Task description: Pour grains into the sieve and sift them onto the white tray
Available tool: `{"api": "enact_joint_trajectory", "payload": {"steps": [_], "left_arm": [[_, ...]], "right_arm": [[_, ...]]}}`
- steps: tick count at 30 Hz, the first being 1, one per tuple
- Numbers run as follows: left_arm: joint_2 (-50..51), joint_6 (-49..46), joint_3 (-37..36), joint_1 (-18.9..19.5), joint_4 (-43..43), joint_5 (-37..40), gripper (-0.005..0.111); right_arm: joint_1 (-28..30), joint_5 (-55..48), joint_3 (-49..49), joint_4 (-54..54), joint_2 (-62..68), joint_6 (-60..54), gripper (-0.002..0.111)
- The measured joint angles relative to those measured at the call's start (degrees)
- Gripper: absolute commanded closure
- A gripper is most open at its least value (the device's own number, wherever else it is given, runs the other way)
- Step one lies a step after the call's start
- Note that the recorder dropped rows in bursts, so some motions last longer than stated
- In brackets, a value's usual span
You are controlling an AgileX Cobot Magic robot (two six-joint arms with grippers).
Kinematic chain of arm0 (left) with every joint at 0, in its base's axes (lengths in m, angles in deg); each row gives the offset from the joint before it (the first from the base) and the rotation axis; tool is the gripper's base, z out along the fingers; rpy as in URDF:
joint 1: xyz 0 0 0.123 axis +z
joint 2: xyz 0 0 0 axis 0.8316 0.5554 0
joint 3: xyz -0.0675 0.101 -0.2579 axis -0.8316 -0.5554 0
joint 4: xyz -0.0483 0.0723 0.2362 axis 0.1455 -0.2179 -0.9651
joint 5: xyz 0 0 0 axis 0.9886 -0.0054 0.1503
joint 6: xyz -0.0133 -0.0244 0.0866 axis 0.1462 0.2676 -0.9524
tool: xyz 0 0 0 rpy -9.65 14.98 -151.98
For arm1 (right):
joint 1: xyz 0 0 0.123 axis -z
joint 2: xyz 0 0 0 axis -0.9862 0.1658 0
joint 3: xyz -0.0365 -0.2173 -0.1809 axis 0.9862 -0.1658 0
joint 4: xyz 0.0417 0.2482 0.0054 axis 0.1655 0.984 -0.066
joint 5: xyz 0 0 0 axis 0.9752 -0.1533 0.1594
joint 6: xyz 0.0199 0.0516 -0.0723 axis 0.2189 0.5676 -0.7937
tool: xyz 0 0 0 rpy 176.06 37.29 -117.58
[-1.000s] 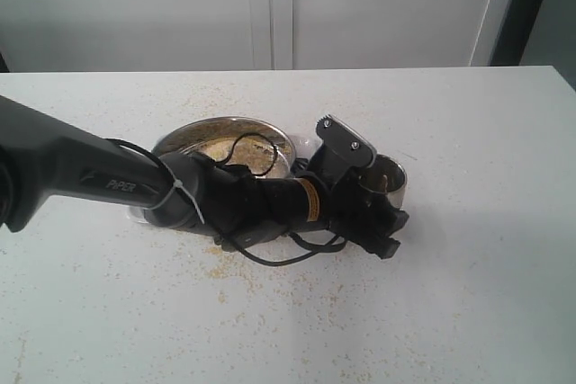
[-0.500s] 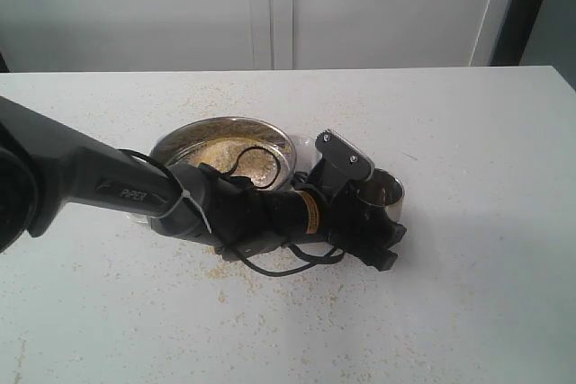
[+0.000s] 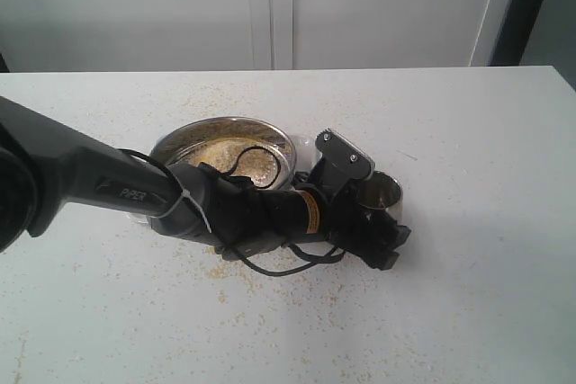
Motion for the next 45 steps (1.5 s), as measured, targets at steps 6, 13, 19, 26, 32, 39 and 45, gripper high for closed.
{"api": "enact_joint_trajectory", "payload": {"steps": [6,13,19,26,32,39,45], "left_arm": [[0.0,0.5,0.0,0.0,0.0,-0.1,0.001],[-0.3,0.9,0.0,0.0,-0.4,1.0,0.001],[-5.1,1.0,0.0,0.0,-0.5,4.4,0.001],[-11.6,1.0,0.0,0.0,-0.5,11.8,0.004],[-17.2,1.0,0.0,0.0,-2.0,22.0,0.043],[-24.1,1.0,0.0,0.0,-2.5,37.8,0.106],[-28.9,-0.6,0.0,0.0,-2.6,54.1,0.107]], "right_arm": [[0.0,0.0,0.0,0.0,0.0,0.0,0.108],[0.0,0.0,0.0,0.0,0.0,0.0,0.108],[0.0,0.0,0.0,0.0,0.0,0.0,0.108],[0.0,0.0,0.0,0.0,0.0,0.0,0.108],[0.0,0.0,0.0,0.0,0.0,0.0,0.108],[0.0,0.0,0.0,0.0,0.0,0.0,0.108],[0.0,0.0,0.0,0.0,0.0,0.0,0.108]]}}
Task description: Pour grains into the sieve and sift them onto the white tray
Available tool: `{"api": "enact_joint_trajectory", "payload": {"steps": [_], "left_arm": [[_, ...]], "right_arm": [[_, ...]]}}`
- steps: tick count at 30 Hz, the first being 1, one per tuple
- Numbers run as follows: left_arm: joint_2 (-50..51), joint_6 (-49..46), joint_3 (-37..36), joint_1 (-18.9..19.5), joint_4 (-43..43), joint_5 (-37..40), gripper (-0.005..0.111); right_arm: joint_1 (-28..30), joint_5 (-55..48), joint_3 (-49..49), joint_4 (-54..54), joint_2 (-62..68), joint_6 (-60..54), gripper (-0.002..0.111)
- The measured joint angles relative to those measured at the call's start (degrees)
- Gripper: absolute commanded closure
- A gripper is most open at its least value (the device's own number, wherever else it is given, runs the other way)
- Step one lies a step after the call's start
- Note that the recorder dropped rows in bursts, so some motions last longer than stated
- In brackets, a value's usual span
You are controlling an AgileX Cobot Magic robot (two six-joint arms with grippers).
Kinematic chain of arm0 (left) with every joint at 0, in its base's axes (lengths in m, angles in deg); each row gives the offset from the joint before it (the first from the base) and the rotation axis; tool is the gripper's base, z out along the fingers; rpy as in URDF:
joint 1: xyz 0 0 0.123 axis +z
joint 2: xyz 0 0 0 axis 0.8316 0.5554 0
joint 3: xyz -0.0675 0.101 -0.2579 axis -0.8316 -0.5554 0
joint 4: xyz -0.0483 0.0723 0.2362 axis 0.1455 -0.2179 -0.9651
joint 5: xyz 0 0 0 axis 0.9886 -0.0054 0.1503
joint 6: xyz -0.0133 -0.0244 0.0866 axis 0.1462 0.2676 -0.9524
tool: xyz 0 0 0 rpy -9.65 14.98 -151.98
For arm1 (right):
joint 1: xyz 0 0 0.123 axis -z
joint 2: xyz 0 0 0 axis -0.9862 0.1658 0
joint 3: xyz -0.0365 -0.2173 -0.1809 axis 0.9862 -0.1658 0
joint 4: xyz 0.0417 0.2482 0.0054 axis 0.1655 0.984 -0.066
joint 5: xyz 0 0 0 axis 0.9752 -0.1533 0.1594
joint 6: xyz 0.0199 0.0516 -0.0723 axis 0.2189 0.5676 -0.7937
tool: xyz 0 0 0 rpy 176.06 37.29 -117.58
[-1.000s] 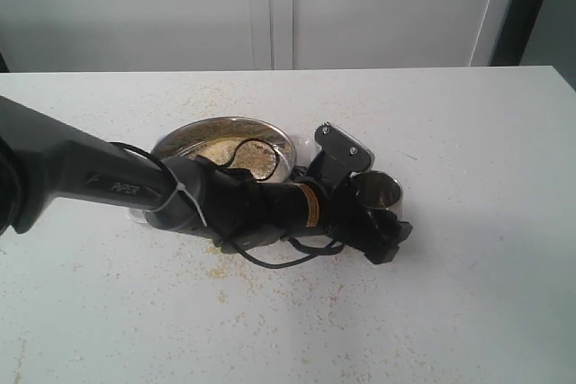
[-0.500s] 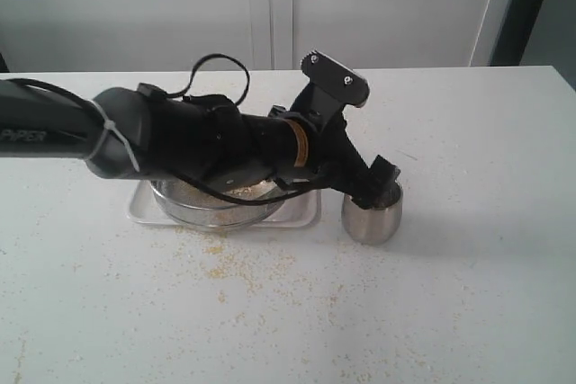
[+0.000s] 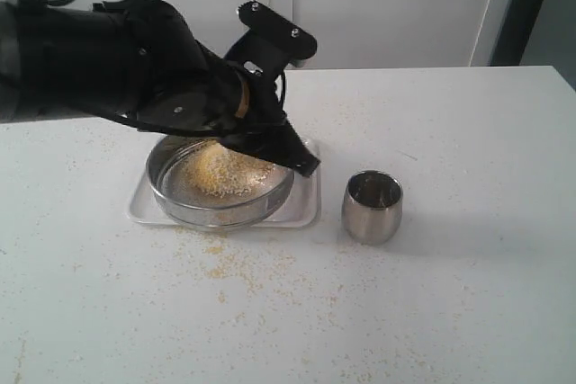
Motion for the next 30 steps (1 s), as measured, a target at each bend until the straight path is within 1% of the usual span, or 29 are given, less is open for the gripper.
{"api": "enact_joint_trajectory", "payload": {"steps": [2,5,6,7,8,9,10,11,12,13,15,19,21,23,30], "left_arm": [[-1.2,-1.9,0.0,0.6,1.5,5.7,0.107],[-3.0,-7.1,0.0,3.5,6.9,10.8,0.107],[-4.4,-10.9,0.0,6.2,11.9,12.7,0.107],[-5.0,-12.2,0.0,7.3,13.5,13.3,0.107],[-6.6,-14.4,0.0,10.2,16.3,14.6,0.107],[-7.5,-14.7,-0.1,11.3,16.8,14.9,0.107],[-9.6,-15.3,-1.4,14.1,17.6,15.4,0.107],[-10.5,-15.4,-2.1,15.5,17.6,15.5,0.107],[-12.8,-15.5,-4.5,18.3,17.6,16.1,0.107],[-13.6,-15.5,-5.6,19.4,17.6,16.2,0.107],[-17.7,-15.3,-11.3,24.0,17.6,16.4,0.107],[-22.7,-13.5,-17.8,29.9,17.7,16.0,0.107],[-24.7,-13.2,-20.4,31.8,17.7,16.0,0.107],[-25.9,-13.2,-21.7,32.8,17.7,15.9,0.107],[-28.4,-12.5,-24.8,38.0,17.7,15.8,0.107]], "right_arm": [[0.0,0.0,0.0,0.0,0.0,0.0,0.108],[0.0,0.0,0.0,0.0,0.0,0.0,0.108],[0.0,0.0,0.0,0.0,0.0,0.0,0.108],[0.0,0.0,0.0,0.0,0.0,0.0,0.108],[0.0,0.0,0.0,0.0,0.0,0.0,0.108],[0.0,0.0,0.0,0.0,0.0,0.0,0.108],[0.0,0.0,0.0,0.0,0.0,0.0,0.108],[0.0,0.0,0.0,0.0,0.0,0.0,0.108],[0.0,0.0,0.0,0.0,0.0,0.0,0.108],[0.0,0.0,0.0,0.0,0.0,0.0,0.108],[0.0,0.0,0.0,0.0,0.0,0.0,0.108],[0.0,0.0,0.0,0.0,0.0,0.0,0.108],[0.0,0.0,0.0,0.0,0.0,0.0,0.108],[0.0,0.0,0.0,0.0,0.0,0.0,0.108],[0.0,0.0,0.0,0.0,0.0,0.0,0.108]]}}
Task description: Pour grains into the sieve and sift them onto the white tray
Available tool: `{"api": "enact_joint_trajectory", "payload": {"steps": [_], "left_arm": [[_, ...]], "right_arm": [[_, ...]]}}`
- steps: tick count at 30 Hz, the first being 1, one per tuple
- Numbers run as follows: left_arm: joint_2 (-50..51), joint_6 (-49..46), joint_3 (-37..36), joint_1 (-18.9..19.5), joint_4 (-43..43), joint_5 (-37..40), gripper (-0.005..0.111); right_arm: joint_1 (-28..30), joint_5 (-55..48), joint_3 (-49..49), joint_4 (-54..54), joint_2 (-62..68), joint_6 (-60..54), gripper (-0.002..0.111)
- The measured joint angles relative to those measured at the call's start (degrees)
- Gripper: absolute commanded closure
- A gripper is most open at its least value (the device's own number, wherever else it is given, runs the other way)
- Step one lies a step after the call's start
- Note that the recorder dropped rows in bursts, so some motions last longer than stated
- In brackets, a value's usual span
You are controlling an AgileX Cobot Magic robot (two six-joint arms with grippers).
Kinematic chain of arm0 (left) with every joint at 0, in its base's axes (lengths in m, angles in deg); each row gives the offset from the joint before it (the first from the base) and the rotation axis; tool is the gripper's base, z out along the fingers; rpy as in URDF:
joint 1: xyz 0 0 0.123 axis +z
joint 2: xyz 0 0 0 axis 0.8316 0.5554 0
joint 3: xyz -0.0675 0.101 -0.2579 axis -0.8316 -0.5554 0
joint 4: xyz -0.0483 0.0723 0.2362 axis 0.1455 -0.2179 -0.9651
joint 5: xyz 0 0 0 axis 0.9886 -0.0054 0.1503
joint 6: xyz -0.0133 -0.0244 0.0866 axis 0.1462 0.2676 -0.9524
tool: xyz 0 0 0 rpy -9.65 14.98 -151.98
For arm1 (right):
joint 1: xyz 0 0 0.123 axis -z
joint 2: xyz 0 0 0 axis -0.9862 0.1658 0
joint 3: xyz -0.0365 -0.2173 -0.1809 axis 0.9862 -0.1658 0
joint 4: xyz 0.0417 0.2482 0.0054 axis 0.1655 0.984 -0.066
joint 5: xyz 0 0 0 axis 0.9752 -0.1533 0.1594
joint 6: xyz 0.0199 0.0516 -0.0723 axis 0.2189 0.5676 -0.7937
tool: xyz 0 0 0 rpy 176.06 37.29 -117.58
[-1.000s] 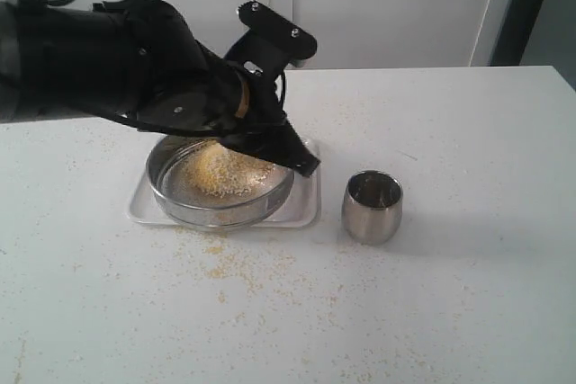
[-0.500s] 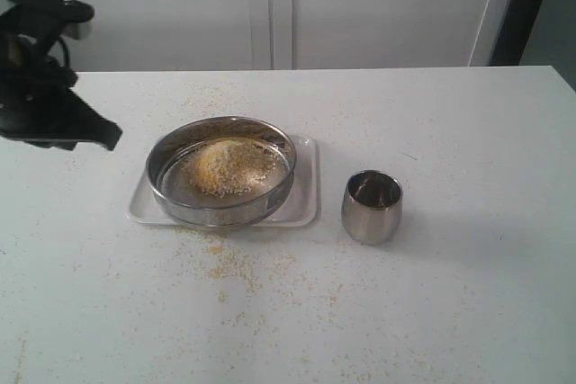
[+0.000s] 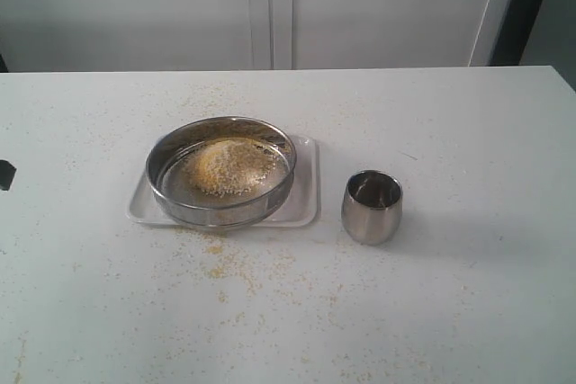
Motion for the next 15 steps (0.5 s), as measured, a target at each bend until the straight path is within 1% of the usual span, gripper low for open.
{"api": "enact_joint_trajectory", "payload": {"steps": [4,10,15], "left_arm": [[-0.3,0.4,-0.2,1.6,-0.3,0.7,0.107],[-0.3,0.3,-0.2,1.7,-2.0,3.4,0.107],[-0.3,0.3,-0.2,1.7,-2.1,3.9,0.107]], "right_arm": [[0.0,0.0,0.0,0.0,0.0,0.0,0.108],[0.0,0.0,0.0,0.0,0.0,0.0,0.108],[0.0,0.0,0.0,0.0,0.0,0.0,0.108]]}}
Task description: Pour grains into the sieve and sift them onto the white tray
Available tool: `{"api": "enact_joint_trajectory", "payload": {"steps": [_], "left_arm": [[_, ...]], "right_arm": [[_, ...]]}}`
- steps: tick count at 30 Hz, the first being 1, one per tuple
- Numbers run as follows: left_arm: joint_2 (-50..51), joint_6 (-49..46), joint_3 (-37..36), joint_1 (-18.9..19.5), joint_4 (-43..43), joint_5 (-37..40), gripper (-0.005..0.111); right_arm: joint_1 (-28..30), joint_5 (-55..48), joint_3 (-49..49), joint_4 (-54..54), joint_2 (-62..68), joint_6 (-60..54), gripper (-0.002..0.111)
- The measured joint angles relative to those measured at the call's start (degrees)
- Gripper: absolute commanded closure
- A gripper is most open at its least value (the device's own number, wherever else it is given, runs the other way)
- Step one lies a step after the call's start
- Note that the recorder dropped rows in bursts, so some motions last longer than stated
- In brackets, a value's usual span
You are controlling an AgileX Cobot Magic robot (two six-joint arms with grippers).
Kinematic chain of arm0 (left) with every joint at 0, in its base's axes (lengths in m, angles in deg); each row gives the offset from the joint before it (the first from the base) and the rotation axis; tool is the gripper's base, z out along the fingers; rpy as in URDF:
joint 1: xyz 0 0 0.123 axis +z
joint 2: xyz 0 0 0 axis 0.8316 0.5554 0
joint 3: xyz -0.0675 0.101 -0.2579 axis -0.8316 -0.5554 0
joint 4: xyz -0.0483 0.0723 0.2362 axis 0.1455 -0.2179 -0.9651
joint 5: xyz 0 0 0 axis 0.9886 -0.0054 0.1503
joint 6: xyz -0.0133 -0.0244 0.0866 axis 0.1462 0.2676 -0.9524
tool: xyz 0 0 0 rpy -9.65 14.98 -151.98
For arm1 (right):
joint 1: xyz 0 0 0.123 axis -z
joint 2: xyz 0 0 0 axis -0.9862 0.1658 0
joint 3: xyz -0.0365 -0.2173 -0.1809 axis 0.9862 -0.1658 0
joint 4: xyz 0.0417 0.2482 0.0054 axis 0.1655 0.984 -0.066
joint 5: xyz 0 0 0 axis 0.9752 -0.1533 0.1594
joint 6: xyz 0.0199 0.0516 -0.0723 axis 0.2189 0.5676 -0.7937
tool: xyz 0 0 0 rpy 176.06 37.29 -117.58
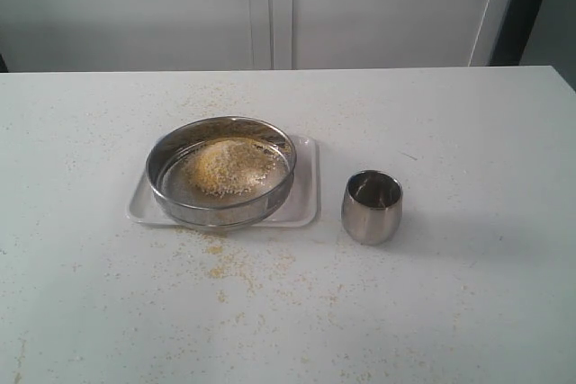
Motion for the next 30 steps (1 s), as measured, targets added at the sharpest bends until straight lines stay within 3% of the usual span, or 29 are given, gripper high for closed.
{"api": "enact_joint_trajectory", "payload": {"steps": [11,21,26,30], "left_arm": [[0.0,0.0,0.0,0.0,0.0,0.1,0.107],[0.0,0.0,0.0,0.0,0.0,0.2,0.107],[0.0,0.0,0.0,0.0,0.0,0.2,0.107],[0.0,0.0,0.0,0.0,0.0,0.2,0.107]], "right_arm": [[0.0,5.3,0.0,-1.2,0.0,-0.6,0.108],[0.0,29.6,0.0,-1.2,0.0,1.8,0.108],[0.0,45.0,0.0,-1.2,0.0,17.9,0.108],[0.0,48.8,0.0,-3.3,0.0,26.3,0.108]]}}
